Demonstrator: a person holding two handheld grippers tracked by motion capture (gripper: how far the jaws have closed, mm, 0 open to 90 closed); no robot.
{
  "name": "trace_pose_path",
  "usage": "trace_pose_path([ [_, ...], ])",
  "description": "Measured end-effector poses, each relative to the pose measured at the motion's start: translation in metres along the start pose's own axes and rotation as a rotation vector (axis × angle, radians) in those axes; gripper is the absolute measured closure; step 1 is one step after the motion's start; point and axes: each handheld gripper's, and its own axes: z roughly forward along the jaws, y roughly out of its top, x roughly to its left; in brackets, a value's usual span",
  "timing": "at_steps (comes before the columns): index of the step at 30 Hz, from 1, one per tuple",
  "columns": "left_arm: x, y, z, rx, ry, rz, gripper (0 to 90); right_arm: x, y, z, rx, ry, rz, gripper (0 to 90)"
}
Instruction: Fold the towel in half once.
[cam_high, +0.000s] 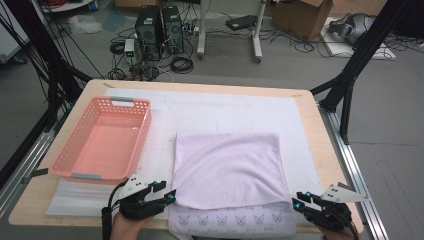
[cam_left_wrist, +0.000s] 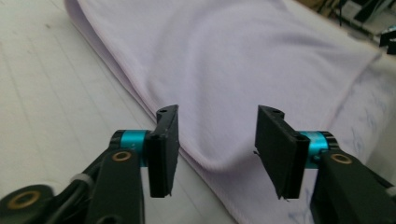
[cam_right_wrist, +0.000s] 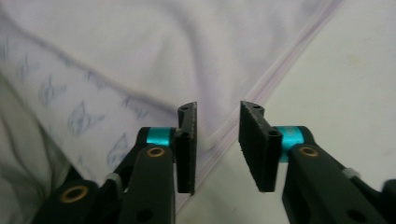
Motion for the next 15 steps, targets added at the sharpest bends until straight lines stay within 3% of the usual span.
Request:
trace_pose_path([
  [2, 0.003, 0.005, 0.005, -0.003, 0.011, 0.006, 46.5, -0.007, 0.005, -0.003, -0.051, -0.025, 0.039, 65.7],
  [4, 0.006, 0.008, 0.013, 0.007, 0.024, 0.008, 47.2, -0.011, 0.009, 0.003, -0.050, -0.053, 0.057, 67.5],
  [12, 0.014, 0.015, 0.042, 0.046, 0.055, -0.002, 50.6, -0.008, 0.026, 0.068, 0.102, -0.081, 0.031, 67.2],
  [13, 0.015, 0.014, 0.043, 0.048, 0.057, 0.000, 50.6, -0.008, 0.027, 0.074, 0.131, -0.089, 0.026, 69.0],
  [15, 0.014, 0.013, 0.043, 0.053, 0.058, 0.000, 50.6, -0.005, 0.027, 0.079, 0.150, -0.094, -0.010, 82.1],
])
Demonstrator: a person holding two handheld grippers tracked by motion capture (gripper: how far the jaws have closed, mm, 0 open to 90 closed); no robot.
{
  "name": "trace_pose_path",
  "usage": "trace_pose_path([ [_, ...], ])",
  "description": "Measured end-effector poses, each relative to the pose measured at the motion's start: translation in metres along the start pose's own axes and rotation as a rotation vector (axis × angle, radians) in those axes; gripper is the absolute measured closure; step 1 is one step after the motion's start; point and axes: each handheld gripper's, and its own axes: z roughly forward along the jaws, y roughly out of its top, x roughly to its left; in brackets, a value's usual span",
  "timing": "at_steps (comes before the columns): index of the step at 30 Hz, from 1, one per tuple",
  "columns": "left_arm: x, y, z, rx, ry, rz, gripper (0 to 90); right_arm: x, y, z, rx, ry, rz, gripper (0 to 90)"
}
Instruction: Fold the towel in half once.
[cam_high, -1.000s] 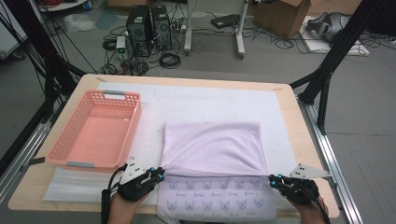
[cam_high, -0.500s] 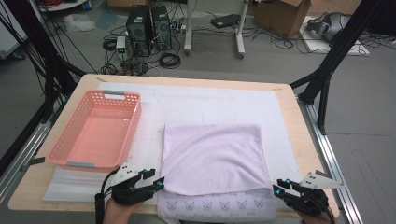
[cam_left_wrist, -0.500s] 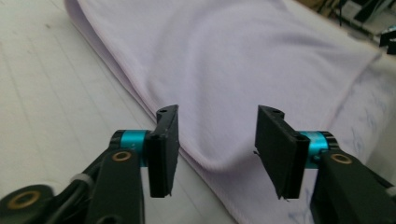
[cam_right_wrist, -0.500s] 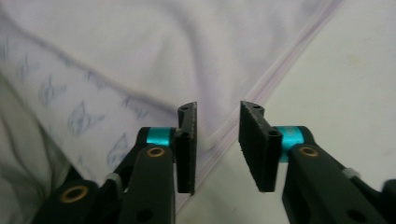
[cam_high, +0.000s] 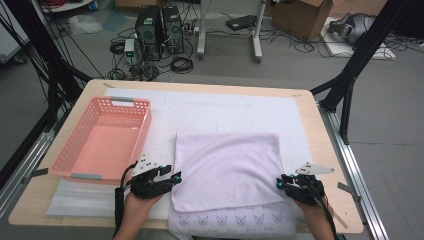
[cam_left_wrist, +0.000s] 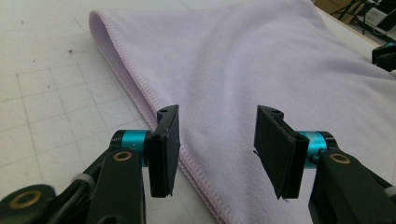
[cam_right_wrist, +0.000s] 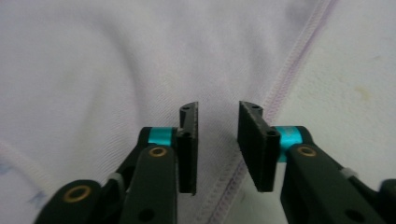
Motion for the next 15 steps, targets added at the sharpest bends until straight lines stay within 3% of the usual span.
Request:
trace_pose_path([
  [1, 0.000, -0.001, 0.000, 0.001, 0.000, 0.004, 50.6, 0.001, 0.000, -0.001, 0.001, 0.001, -0.014, 87.1],
  [4, 0.002, -0.002, -0.003, -0.003, 0.004, -0.007, 50.3, 0.002, -0.002, -0.010, 0.008, 0.011, -0.032, 88.5],
  [10, 0.005, -0.001, -0.008, -0.016, 0.005, -0.019, 49.5, -0.001, -0.013, -0.037, 0.022, 0.056, -0.029, 88.8],
  [13, 0.006, 0.001, -0.008, -0.019, 0.003, -0.023, 48.5, -0.002, -0.019, -0.043, 0.061, 0.107, -0.020, 88.7],
  [15, 0.008, 0.004, -0.005, -0.021, 0.008, -0.029, 47.5, -0.002, -0.019, -0.045, 0.046, 0.103, -0.024, 84.6],
])
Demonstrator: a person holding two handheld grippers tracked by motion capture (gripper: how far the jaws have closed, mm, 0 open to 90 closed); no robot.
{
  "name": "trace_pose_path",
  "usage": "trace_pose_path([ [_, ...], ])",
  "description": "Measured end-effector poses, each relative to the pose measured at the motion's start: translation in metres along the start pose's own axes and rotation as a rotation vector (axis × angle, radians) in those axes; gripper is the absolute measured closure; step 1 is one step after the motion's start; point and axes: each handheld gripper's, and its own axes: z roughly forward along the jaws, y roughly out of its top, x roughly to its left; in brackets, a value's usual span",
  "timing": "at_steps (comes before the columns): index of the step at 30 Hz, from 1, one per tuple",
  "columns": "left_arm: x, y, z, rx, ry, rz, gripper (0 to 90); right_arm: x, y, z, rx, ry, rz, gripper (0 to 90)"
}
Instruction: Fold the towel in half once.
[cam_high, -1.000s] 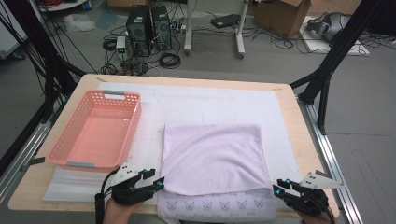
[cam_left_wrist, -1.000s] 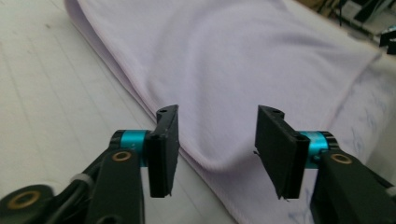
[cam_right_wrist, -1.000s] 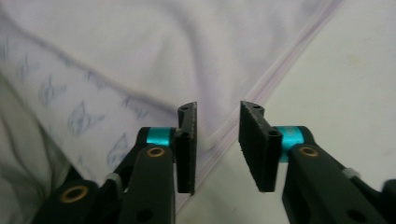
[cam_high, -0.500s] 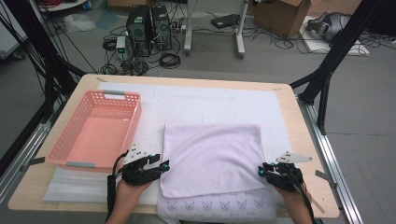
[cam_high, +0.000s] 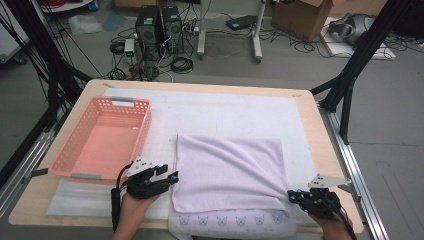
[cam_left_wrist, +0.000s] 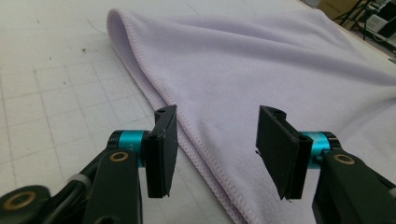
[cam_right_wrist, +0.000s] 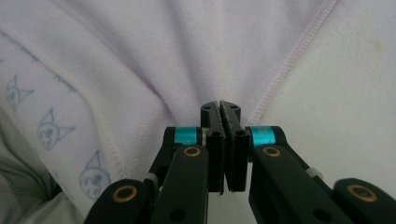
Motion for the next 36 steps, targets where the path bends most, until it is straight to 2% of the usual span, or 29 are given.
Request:
trace_pose_path([
  [2, 0.002, 0.005, 0.003, 0.004, 0.008, -0.003, 45.9, -0.003, 0.004, -0.001, -0.039, -0.020, 0.020, 69.5],
  [4, 0.006, 0.011, 0.009, 0.008, 0.011, -0.021, 45.0, -0.009, 0.010, 0.001, -0.101, -0.029, 0.038, 60.9],
  [6, 0.009, 0.018, 0.016, 0.021, 0.028, -0.032, 43.9, -0.015, 0.017, 0.004, -0.139, -0.065, 0.045, 58.8],
  [9, 0.017, 0.027, 0.033, 0.053, 0.060, -0.037, 45.1, -0.029, 0.028, 0.016, -0.157, -0.106, 0.077, 57.2],
  [12, 0.021, 0.030, 0.049, 0.092, 0.099, -0.041, 50.8, -0.037, 0.037, 0.030, -0.160, -0.117, 0.096, 57.8],
  [15, 0.019, 0.029, 0.057, 0.123, 0.110, -0.009, 56.8, -0.037, 0.038, 0.040, -0.155, -0.104, 0.101, 57.8],
  [17, 0.016, 0.026, 0.061, 0.154, 0.111, 0.038, 61.3, -0.036, 0.036, 0.044, -0.138, -0.100, 0.089, 57.8],
  [18, 0.015, 0.025, 0.062, 0.152, 0.114, 0.071, 64.0, -0.035, 0.035, 0.044, -0.130, -0.098, 0.092, 57.8],
  [19, 0.013, 0.023, 0.062, 0.146, 0.126, 0.103, 66.1, -0.036, 0.035, 0.044, -0.133, -0.099, 0.095, 57.8],
  [21, 0.011, 0.021, 0.062, 0.147, 0.120, 0.116, 77.1, -0.037, 0.034, 0.042, -0.142, -0.099, 0.102, 57.6],
  [23, 0.006, 0.021, 0.062, 0.143, 0.132, 0.164, 84.8, -0.037, 0.033, 0.041, -0.144, -0.103, 0.108, 57.3],
  [25, 0.003, 0.020, 0.061, 0.135, 0.142, 0.184, 86.2, -0.038, 0.033, 0.041, -0.143, -0.104, 0.110, 57.1],
  [29, 0.003, 0.020, 0.049, 0.105, 0.100, 0.129, 86.6, -0.038, 0.032, 0.038, -0.152, -0.102, 0.117, 57.1],
  [32, 0.000, 0.016, 0.036, 0.124, 0.067, 0.129, 86.6, -0.039, 0.030, 0.035, -0.154, -0.103, 0.122, 57.2],
  [33, 0.000, 0.014, 0.032, 0.145, 0.048, 0.121, 86.6, -0.040, 0.030, 0.034, -0.155, -0.104, 0.126, 57.2],
  [35, 0.002, 0.009, 0.025, 0.156, 0.047, 0.127, 86.6, -0.042, 0.029, 0.033, -0.161, -0.106, 0.137, 57.1],
  [36, 0.003, 0.008, 0.023, 0.154, 0.045, 0.114, 86.2, -0.043, 0.029, 0.033, -0.164, -0.105, 0.149, 56.5],
])
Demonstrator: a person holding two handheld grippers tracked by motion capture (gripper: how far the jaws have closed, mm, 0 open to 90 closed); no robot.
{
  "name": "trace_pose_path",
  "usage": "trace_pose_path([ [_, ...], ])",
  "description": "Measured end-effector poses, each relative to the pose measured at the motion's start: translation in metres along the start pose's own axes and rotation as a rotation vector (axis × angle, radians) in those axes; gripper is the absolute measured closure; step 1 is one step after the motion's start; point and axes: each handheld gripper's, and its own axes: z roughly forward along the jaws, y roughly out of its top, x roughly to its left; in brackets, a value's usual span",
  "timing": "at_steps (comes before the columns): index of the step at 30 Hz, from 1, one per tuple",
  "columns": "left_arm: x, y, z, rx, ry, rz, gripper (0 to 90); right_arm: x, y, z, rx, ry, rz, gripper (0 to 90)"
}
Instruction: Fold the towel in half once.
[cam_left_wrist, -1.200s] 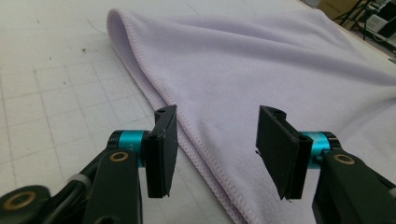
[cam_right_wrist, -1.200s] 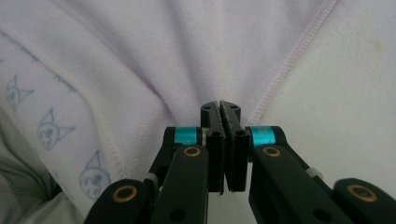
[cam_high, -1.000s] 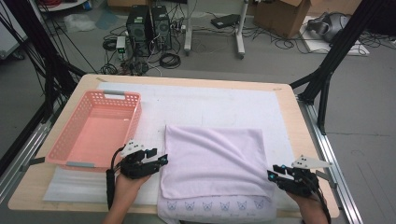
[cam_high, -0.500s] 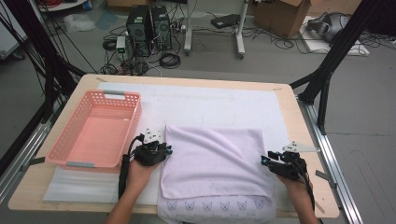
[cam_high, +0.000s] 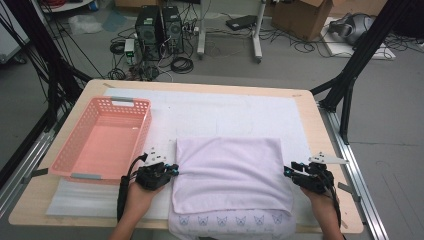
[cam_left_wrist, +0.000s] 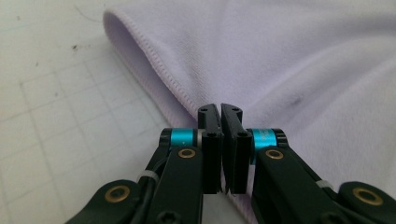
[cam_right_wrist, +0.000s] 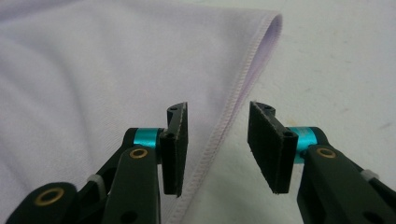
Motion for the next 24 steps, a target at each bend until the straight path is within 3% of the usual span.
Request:
trace_pose_path([
  [1, 0.002, 0.000, -0.001, -0.003, 0.003, -0.012, 84.7, -0.001, 0.001, 0.000, -0.006, 0.000, 0.005, 55.6],
  [4, 0.008, 0.007, 0.003, -0.022, 0.009, -0.059, 60.1, -0.003, 0.006, 0.005, -0.014, -0.002, 0.013, 53.4],
  [7, 0.014, 0.016, 0.013, -0.048, 0.033, -0.088, 46.4, -0.002, 0.014, 0.014, -0.013, -0.009, 0.002, 50.5],
  [12, 0.025, 0.028, 0.029, -0.084, 0.098, -0.126, 42.6, -0.005, 0.028, 0.036, 0.003, -0.044, -0.007, 45.9],
  [13, 0.028, 0.030, 0.033, -0.063, 0.111, -0.128, 42.5, -0.006, 0.030, 0.040, 0.011, -0.049, -0.009, 45.2],
  [15, 0.034, 0.033, 0.044, -0.009, 0.119, -0.141, 41.1, -0.009, 0.035, 0.050, 0.034, -0.066, -0.016, 44.5],
  [19, 0.039, 0.037, 0.056, -0.024, 0.100, -0.181, 43.5, -0.012, 0.044, 0.061, 0.045, -0.067, 0.011, 42.0],
  [21, 0.037, 0.039, 0.060, -0.020, 0.101, -0.152, 42.0, -0.011, 0.047, 0.065, 0.066, -0.092, -0.006, 42.1],
  [24, 0.032, 0.039, 0.062, -0.014, 0.124, -0.110, 42.4, -0.016, 0.045, 0.074, 0.102, -0.067, 0.009, 45.3],
])
